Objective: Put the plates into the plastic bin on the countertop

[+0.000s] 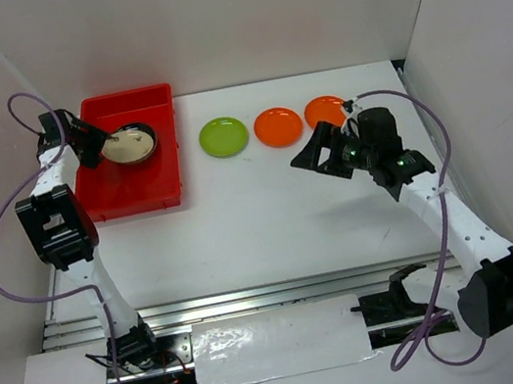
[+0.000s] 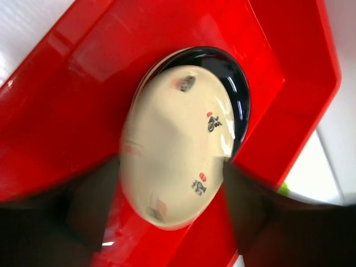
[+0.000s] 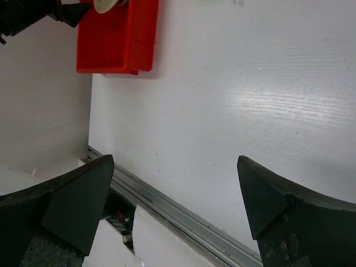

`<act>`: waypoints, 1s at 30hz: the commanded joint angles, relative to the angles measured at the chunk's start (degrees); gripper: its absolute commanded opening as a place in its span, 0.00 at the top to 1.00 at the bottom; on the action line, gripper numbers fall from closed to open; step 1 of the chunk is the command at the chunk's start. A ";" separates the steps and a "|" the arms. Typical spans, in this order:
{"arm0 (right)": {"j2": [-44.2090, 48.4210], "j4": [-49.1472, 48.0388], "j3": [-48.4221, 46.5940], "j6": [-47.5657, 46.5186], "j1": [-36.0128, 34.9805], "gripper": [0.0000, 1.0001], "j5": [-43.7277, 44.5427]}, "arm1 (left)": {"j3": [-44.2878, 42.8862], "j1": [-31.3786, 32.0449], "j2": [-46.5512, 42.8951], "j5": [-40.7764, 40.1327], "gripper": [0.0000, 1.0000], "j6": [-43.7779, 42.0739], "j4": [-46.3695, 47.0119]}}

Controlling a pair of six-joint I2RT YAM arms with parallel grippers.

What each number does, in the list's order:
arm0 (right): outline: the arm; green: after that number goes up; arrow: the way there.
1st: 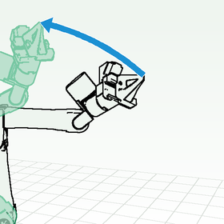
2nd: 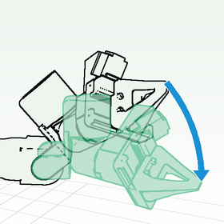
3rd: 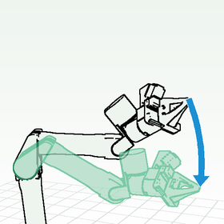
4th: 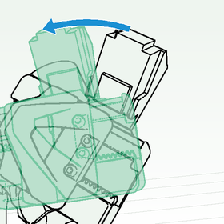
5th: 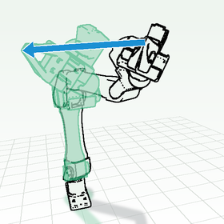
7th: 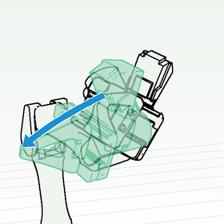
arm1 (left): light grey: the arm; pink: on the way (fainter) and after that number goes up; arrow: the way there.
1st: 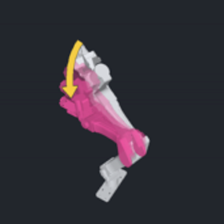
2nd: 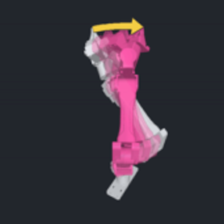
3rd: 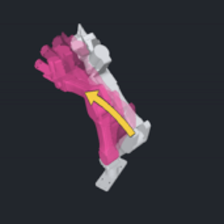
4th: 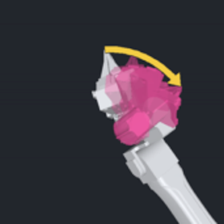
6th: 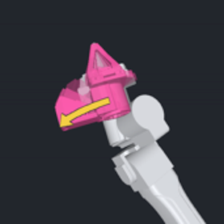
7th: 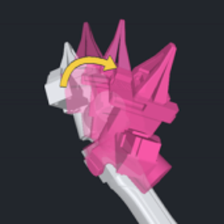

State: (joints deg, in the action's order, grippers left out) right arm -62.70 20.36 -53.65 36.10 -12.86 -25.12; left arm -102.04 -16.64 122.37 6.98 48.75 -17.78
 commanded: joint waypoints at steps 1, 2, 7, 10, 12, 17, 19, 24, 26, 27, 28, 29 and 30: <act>-1.55 -3.74 -1.37 -0.68 0.21 0.00 -1.68 | 0.26 0.91 -3.97 -2.58 0.04 -1.90 0.21; -2.16 -3.92 -1.89 -0.68 0.21 0.00 -1.68 | 0.35 1.26 -4.67 -2.94 0.01 -1.91 0.29; -10.06 -3.31 -5.23 1.60 4.40 0.00 8.32 | -4.74 3.89 -8.45 -10.29 0.01 -2.35 -10.75; -19.02 -2.96 -8.39 6.08 9.59 0.00 16.41 | -7.21 4.69 -11.43 -16.39 0.01 -0.50 -22.72; -27.19 -2.17 -12.69 7.50 15.03 0.00 16.51 | -3.11 5.13 -14.51 -15.69 0.01 -1.64 -23.87; -41.76 0.20 -23.41 7.24 19.27 0.00 16.87 | 8.14 5.83 -27.51 -7.52 0.01 -6.37 -22.74; -45.13 1.43 -26.58 6.88 19.80 0.00 16.34 | 10.53 6.36 -32.77 -4.80 0.01 -8.22 -23.44; -56.29 6.34 -38.79 5.04 21.47 0.00 15.46 | 15.91 5.75 -39.13 3.73 0.01 -16.04 -24.22; -59.64 6.10 -42.41 4.95 21.91 0.01 13.54 | 16.51 5.92 -40.18 6.28 0.01 -19.47 -25.63; -60.69 6.10 -43.37 4.86 22.35 0.02 13.00 | 17.57 6.36 -42.45 6.29 0.01 -19.83 -25.12; -62.88 6.36 -45.82 5.30 22.62 0.04 12.65 | 20.10 6.45 -43.87 4.98 0.01 -19.40 -24.59; -63.94 6.71 -46.80 5.47 22.79 0.07 11.69 | 21.52 6.54 -45.45 4.88 0.01 -19.22 -22.23; -66.30 8.19 -49.16 5.82 23.23 0.13 11.24 | 23.79 6.80 -47.72 3.84 0.01 -18.70 -21.43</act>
State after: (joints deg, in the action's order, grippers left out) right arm -125.38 24.71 -97.60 41.85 8.97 -11.75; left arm -81.97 -10.35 79.94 9.39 32.84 -41.36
